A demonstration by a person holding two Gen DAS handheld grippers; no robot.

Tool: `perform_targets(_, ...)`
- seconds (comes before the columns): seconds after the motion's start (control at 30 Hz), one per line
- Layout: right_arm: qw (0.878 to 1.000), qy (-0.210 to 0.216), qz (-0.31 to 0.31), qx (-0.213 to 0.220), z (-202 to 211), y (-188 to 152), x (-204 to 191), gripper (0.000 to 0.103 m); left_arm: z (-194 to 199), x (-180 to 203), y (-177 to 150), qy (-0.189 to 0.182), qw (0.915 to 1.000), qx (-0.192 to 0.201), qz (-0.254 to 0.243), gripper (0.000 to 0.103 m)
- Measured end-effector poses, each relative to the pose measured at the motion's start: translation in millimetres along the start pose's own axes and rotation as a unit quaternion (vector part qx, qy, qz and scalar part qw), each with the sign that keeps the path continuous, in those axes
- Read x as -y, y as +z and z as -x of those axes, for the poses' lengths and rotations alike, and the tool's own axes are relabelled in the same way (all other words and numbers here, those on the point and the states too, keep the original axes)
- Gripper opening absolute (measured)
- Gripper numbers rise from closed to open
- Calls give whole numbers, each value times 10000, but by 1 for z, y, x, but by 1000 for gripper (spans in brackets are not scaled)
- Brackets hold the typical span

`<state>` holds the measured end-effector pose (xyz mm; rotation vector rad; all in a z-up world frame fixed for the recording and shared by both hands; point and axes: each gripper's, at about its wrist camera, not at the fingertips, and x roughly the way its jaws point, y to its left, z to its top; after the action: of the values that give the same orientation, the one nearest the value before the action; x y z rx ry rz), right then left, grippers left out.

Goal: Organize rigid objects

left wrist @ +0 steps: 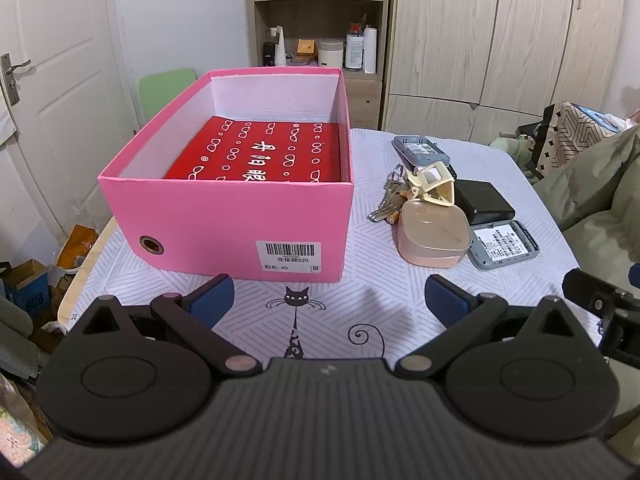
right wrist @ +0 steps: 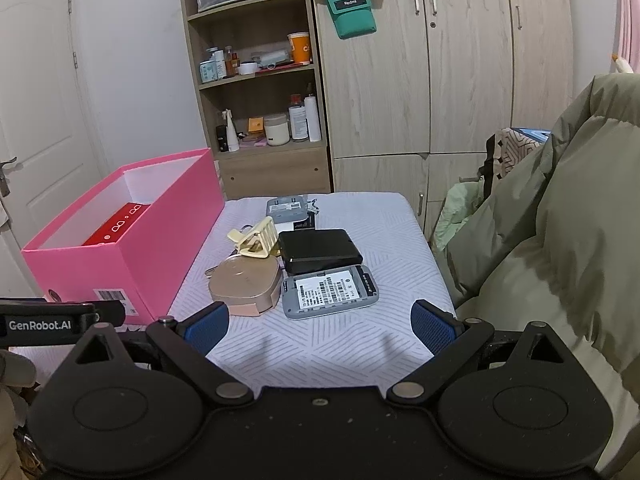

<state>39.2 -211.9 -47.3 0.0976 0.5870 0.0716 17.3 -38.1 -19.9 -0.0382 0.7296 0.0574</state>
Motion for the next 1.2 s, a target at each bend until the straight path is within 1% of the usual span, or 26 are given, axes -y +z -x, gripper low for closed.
perform_targets(0.47, 10000, -15, 14, 2, 1, -1, 0, 99, -1, -2, -1, 30, 10000, 0, 40, 103)
perform_targets(0.6, 10000, -28, 19, 37, 1, -1, -1, 99, 2, 0, -2, 219, 9996, 194, 14, 103)
perform_targets(0.73, 10000, -8, 7, 56, 0, -1, -2, 99, 3, -2, -1, 145, 9997, 188, 61, 103)
perform_targets(0.9, 9999, -25, 29, 128, 0, -2, -4, 99, 6, -1, -4, 143, 9991, 396, 9, 103)
perform_targets(1.0, 9997, -109, 15, 237, -1, -2, -6, 99, 5, 0, -5, 68, 9992, 396, 11, 103)
perform_targets(1.2, 9993, -152, 44, 341, -1, -3, -8, 99, 6, 2, -7, 128, 9989, 455, -45, 103)
